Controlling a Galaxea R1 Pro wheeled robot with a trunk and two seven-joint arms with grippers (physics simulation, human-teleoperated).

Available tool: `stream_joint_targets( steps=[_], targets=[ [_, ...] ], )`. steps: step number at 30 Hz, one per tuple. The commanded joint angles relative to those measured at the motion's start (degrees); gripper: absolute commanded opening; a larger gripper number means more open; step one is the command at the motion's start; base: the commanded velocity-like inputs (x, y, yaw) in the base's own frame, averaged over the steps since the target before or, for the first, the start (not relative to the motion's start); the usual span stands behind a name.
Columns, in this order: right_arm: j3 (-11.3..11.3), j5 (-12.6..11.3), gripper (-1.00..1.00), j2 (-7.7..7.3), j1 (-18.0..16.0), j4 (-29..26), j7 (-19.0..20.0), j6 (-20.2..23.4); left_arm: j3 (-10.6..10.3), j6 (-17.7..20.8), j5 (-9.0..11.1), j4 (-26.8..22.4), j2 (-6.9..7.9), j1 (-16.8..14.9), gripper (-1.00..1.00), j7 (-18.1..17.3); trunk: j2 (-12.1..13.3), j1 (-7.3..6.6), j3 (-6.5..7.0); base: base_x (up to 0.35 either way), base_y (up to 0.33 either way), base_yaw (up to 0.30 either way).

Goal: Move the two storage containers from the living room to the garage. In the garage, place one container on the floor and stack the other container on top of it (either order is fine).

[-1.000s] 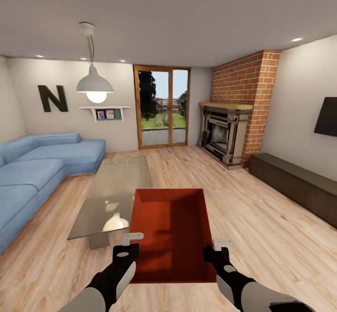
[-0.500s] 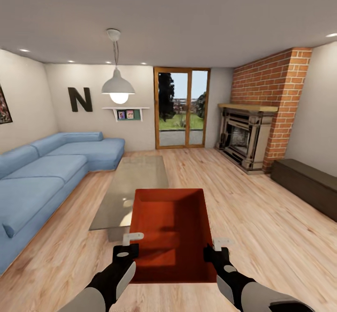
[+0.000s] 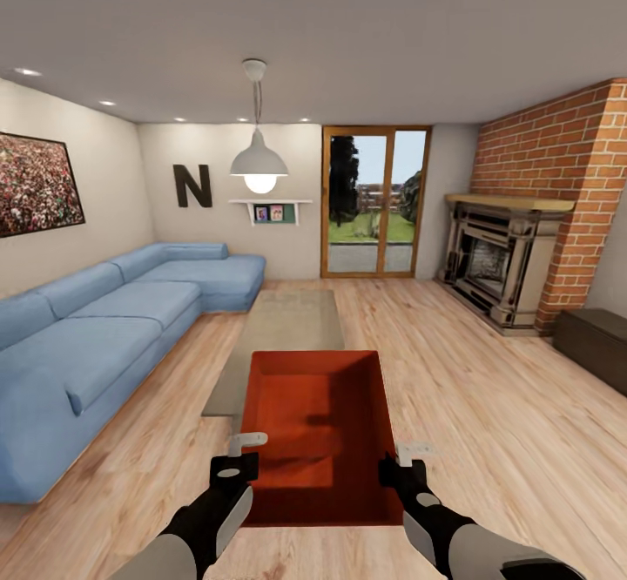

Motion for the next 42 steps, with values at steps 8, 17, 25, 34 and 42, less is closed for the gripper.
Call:
stream_joint_targets(
  steps=[8,17,25,34,42],
  targets=[
    [0.12,0.06,-1.00,0.26,-0.01,0.20,0.02,-0.09,-0.12,0.24,-0.23,-0.82,-0.37,-0.07,-1.00,0.46,-0.08,0.02,-0.10,0.000,0.000,0.265],
    [0.12,0.06,-1.00,0.26,-0.03,0.19,-0.01,-0.08,-0.14,0.24,-0.23,-0.82,-0.37,-0.07,-1.00,0.46,-0.08,0.02,-0.10,0.000,0.000,0.265],
    [0.11,0.06,-1.00,0.26,-0.03,0.17,0.04,-0.08,-0.10,0.24,-0.23,-0.82,-0.35,-0.07,-1.00,0.46,-0.08,0.02,-0.10,0.000,0.000,0.266],
    [0.10,0.06,-1.00,0.26,-0.02,0.18,0.05,-0.09,-0.07,0.24,-0.23,-0.82,-0.28,-0.07,-1.00,0.46,-0.08,0.02,-0.10,0.000,0.000,0.266],
    [0.11,0.06,-1.00,0.26,-0.03,0.17,0.05,-0.09,-0.08,0.24,-0.23,-0.84,-0.24,-0.07,-1.00,0.46,-0.08,0.02,-0.10,0.000,0.000,0.266]
  ],
)
